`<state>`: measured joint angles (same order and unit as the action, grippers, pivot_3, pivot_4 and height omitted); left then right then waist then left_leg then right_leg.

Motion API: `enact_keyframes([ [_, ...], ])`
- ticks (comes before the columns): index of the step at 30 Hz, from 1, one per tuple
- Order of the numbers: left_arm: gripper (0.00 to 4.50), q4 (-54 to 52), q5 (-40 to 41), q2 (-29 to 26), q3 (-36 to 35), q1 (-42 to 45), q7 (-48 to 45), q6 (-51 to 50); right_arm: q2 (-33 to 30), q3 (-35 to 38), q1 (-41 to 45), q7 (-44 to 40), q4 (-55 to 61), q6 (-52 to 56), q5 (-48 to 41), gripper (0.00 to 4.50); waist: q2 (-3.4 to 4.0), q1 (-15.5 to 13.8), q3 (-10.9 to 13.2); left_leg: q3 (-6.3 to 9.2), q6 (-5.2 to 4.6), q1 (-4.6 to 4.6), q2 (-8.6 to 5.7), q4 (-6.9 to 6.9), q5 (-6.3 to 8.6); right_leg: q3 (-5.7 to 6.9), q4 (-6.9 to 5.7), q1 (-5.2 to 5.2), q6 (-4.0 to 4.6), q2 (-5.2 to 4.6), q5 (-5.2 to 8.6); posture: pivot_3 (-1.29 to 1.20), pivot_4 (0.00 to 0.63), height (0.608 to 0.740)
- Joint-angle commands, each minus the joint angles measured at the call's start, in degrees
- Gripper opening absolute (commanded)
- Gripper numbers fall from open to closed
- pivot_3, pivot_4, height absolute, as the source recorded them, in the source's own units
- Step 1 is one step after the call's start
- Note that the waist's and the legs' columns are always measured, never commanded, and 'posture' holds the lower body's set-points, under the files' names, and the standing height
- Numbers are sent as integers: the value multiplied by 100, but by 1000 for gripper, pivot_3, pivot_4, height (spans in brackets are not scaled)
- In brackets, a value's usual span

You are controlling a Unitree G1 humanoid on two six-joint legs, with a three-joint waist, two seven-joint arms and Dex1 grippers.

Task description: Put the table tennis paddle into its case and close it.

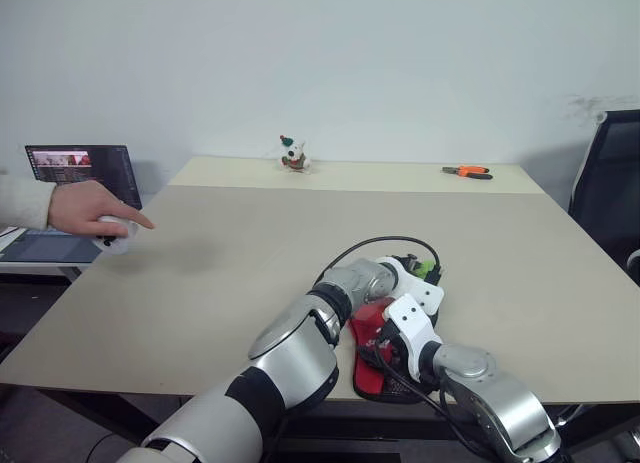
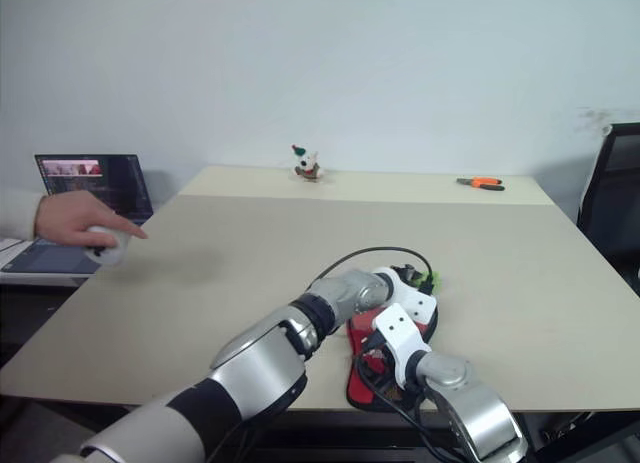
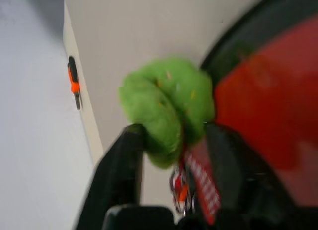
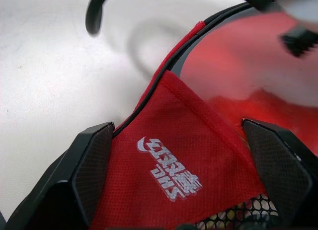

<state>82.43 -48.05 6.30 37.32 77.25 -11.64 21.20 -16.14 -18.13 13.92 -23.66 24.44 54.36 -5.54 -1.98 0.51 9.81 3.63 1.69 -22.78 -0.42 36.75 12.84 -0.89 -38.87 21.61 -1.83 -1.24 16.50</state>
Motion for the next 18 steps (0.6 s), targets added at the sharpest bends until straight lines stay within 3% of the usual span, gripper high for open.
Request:
enact_keyframes([
  [1,3337,-237,230,11,-196,103,-60,68,-42,-393,-304,-228,-708,497,-195,4500,1,18,-1,-1,0,1,0,0,0,0,0,0,0,0,0,0,150,740],
  [4,4483,-251,343,-63,-319,100,-55,59,-81,-390,-226,-281,-806,433,-193,4500,3,56,-2,0,0,1,1,-1,0,0,0,0,2,1,1,0,150,740],
  [11,4483,-302,677,-247,-618,147,-105,190,-101,-367,75,-479,-1225,207,-121,4500,3,137,-4,1,0,25,3,-1,0,0,0,-22,1,1,1,0,150,740],
  [18,4483,-466,1747,-708,-1690,282,-610,409,-86,-292,423,-681,-1678,-36,-77,4500,4,190,-6,1,0,74,12,0,-1,-10,-6,-52,1,6,1,0,150,740],
])
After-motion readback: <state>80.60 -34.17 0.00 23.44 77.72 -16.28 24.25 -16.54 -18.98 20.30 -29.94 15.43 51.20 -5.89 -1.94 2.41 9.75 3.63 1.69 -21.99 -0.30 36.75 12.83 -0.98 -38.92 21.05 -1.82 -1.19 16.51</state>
